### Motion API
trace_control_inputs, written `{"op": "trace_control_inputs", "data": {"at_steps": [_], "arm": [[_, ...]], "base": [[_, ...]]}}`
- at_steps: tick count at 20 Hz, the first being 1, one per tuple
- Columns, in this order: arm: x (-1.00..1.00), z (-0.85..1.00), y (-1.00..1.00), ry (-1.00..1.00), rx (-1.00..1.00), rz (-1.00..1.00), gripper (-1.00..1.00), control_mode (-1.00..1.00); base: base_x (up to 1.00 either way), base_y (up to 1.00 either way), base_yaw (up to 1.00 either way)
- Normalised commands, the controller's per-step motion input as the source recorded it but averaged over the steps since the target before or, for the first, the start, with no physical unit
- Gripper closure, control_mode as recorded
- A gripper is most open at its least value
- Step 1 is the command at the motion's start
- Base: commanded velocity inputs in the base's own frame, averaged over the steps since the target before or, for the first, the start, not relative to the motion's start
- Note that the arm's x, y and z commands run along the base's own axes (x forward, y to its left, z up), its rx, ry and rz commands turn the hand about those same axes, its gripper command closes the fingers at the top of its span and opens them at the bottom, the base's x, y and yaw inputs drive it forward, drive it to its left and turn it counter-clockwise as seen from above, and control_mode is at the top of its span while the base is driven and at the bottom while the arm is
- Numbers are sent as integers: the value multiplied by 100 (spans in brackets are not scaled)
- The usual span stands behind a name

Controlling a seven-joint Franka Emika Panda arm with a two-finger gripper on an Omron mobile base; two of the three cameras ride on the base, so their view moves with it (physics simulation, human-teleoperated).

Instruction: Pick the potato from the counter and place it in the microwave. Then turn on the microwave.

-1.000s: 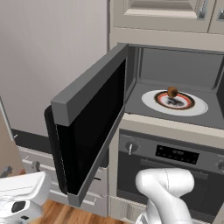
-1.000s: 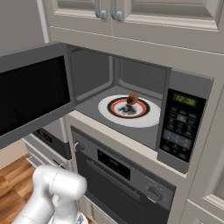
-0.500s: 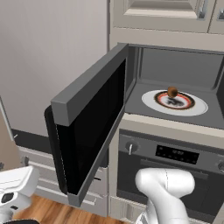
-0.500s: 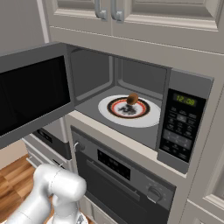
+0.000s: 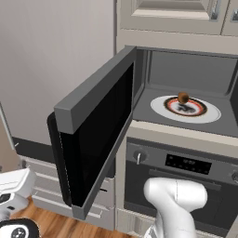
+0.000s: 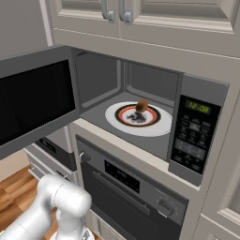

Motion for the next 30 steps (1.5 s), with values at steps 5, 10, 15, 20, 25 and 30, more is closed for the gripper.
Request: {"op": "trace_control_inputs", "data": {"at_steps": [5,10,15,20,25,30], "arm": [[36,-12,16,0,0,0,-100,-100],[15,-3,2,0,0,0,-100,-100],[7,-1,0,0,0,0,-100,-100],[10,-2,0,0,0,0,-100,-100],[19,-5,0,0,0,0,-100,-100],[16,-4,0,0,0,0,-100,-100]], "base": [[0,0,0],[0,0,0],[0,0,0],[0,0,0],[0,0,0],[0,0,0]]}}
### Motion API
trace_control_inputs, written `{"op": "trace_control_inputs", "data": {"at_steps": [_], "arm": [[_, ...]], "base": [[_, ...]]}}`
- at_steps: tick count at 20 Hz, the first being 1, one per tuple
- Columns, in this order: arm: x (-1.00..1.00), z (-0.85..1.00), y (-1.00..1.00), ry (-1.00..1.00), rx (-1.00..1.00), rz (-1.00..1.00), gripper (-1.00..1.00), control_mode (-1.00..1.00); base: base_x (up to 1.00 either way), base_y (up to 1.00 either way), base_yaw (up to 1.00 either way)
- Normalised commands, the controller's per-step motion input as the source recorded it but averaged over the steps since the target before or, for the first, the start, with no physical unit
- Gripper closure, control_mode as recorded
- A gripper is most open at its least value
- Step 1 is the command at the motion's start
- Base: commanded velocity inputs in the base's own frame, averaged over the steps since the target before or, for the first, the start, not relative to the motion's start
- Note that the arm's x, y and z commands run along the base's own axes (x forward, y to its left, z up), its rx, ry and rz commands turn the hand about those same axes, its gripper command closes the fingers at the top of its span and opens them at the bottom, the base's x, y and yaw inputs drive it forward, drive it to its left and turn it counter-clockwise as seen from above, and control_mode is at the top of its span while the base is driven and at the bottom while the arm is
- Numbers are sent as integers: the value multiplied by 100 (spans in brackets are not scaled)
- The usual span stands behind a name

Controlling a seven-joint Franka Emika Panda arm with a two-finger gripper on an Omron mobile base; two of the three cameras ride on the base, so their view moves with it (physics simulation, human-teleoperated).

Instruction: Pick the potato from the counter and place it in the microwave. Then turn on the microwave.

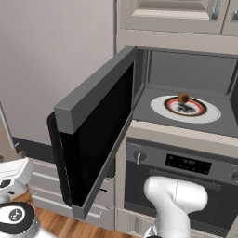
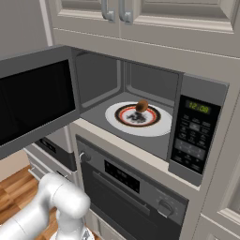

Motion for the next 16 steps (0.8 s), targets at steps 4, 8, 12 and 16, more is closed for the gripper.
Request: {"op": "trace_control_inputs", "data": {"at_steps": [4,8,12,16], "arm": [[0,-1,-7,0,0,0,-100,-100],[0,0,-18,0,0,2,-100,-100],[0,0,-27,0,0,0,-100,-100],[0,0,-32,0,0,0,-100,-100]], "base": [[0,0,0],[0,0,0],[0,0,0],[0,0,0]]}}
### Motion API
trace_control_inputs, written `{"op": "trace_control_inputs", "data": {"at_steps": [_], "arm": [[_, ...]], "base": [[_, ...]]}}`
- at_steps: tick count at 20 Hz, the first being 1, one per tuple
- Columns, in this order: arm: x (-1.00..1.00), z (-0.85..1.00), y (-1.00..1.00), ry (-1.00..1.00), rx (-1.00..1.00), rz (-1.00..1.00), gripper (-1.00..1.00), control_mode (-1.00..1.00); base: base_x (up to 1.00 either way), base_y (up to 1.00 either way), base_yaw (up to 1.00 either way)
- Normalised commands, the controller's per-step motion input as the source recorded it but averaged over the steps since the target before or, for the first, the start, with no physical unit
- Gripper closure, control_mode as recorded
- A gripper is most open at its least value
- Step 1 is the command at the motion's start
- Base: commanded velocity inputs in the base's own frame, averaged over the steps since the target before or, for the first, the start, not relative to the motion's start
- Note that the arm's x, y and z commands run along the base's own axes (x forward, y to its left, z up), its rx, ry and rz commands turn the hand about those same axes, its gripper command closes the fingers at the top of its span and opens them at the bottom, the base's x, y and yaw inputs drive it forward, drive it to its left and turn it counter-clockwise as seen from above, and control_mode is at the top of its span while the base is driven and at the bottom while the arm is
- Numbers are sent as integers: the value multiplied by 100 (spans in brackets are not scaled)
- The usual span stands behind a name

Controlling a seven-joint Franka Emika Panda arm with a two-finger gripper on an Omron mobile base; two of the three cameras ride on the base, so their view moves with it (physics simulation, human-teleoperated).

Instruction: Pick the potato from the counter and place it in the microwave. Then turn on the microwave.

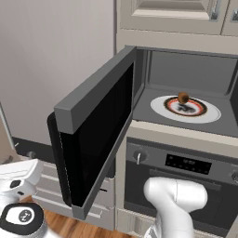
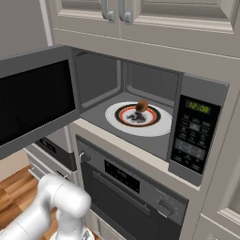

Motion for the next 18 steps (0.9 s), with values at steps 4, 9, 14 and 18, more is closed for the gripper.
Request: {"op": "trace_control_inputs", "data": {"at_steps": [4,9,14,18], "arm": [[0,0,-29,0,0,1,-100,-100],[0,0,-27,0,0,2,-100,-100],[0,0,-32,0,0,3,-100,-100],[0,0,-45,0,0,4,-100,-100]], "base": [[0,0,0],[0,0,0],[0,0,0],[0,0,0]]}}
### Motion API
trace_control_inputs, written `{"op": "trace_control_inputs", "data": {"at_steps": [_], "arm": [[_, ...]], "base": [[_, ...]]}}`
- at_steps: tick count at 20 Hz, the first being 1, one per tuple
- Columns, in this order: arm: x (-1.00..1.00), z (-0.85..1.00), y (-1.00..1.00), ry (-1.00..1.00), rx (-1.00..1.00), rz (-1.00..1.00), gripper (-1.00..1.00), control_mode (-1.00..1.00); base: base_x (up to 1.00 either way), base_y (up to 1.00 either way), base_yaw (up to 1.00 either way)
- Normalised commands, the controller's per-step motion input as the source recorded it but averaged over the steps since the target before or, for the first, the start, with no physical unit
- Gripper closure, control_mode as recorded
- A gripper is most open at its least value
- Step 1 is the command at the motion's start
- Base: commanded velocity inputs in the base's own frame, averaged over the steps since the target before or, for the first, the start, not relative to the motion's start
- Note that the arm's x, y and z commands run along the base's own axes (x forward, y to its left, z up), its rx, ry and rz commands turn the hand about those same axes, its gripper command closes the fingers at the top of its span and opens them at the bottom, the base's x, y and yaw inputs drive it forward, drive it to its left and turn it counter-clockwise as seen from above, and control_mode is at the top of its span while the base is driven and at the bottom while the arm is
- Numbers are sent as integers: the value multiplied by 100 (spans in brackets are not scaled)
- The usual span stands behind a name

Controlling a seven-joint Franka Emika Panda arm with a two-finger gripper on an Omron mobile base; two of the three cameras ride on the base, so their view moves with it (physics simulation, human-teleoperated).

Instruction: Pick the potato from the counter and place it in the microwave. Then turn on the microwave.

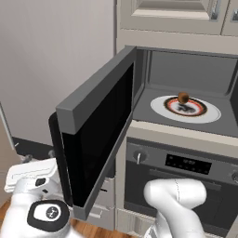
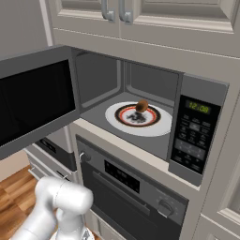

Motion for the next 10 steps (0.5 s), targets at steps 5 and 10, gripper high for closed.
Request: {"op": "trace_control_inputs", "data": {"at_steps": [5,10], "arm": [[0,0,-46,0,0,5,-100,-100],[-4,0,-44,0,0,4,-100,-100]], "base": [[0,0,0],[0,0,0]]}}
